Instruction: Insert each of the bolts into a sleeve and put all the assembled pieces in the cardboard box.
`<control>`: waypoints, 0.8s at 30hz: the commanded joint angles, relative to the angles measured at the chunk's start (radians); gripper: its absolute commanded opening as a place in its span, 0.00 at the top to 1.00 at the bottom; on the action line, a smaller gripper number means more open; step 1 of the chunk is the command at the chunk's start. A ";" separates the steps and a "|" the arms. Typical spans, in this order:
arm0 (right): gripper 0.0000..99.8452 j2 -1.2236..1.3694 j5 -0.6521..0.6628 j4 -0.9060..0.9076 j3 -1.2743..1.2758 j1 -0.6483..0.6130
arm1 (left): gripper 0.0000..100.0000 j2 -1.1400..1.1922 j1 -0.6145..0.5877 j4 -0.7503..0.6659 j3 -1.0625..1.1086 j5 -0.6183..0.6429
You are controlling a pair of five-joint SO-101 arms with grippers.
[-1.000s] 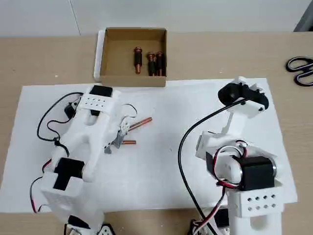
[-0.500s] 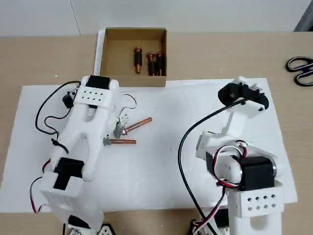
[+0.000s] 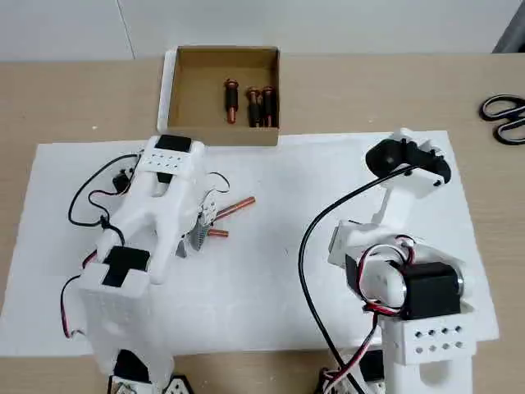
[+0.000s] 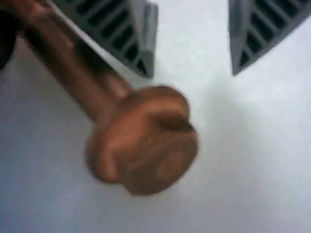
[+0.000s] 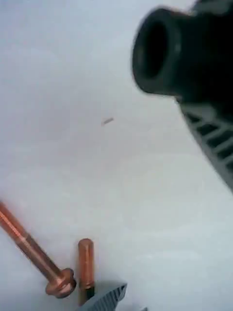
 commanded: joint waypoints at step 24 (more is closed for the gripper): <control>1.00 -0.012 -0.009 -0.022 -0.002 0.008 | 0.90 0.028 -0.017 -0.009 -0.185 -0.008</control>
